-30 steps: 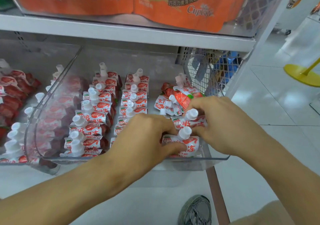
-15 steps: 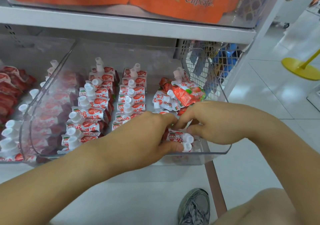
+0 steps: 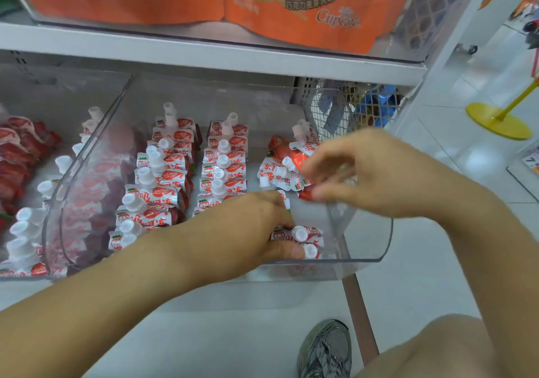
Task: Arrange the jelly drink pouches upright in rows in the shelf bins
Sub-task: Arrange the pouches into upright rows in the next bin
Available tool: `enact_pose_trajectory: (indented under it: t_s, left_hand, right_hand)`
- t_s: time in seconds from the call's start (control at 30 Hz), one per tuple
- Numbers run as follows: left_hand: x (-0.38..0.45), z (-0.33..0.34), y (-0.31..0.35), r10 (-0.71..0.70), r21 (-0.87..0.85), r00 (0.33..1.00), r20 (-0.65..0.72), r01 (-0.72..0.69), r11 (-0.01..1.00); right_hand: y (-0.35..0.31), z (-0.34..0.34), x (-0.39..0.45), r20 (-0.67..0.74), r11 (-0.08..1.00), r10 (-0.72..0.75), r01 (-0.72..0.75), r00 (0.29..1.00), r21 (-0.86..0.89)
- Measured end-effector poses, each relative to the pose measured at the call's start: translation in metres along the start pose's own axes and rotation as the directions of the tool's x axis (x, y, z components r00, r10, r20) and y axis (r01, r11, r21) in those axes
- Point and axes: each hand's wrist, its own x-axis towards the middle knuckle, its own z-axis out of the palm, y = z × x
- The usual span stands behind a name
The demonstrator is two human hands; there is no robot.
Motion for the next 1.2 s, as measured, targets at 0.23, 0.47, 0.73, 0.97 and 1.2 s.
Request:
enact_pose_trajectory:
  t_s: [0.23,0.47,0.73,0.97,1.2]
  left_hand:
    - [0.001,0.006,0.001,0.036,0.037,0.996,-0.087,-0.033,0.999]
    - [0.001,0.004,-0.005,0.071,-0.012,0.993,-0.093,-0.072,0.997]
    - [0.000,-0.027,-0.007,-0.026,-0.051,0.998,-0.052,0.024,0.998]
    - [0.046,-0.047,-0.021,-0.084,0.208,0.987,-0.139,0.112,0.972]
    - [0.085,-0.029,-0.040,-0.237,0.380,0.967,0.095,0.185,0.906]
  right_hand:
    - [0.003,0.014,0.055,0.051,0.903,0.217,-0.181,0.975,-0.390]
    - [-0.005,0.008,0.045,-0.054,0.921,0.173,-0.181,0.983,-0.344]
    - [-0.013,0.022,0.018,-0.201,0.952,0.137,-0.185,0.970,-0.243]
    - [0.000,0.021,0.008,0.051,0.928,0.030,-0.009,0.998,-0.371]
    - [0.003,0.011,0.003,0.032,0.944,-0.055,0.063,0.998,-0.324]
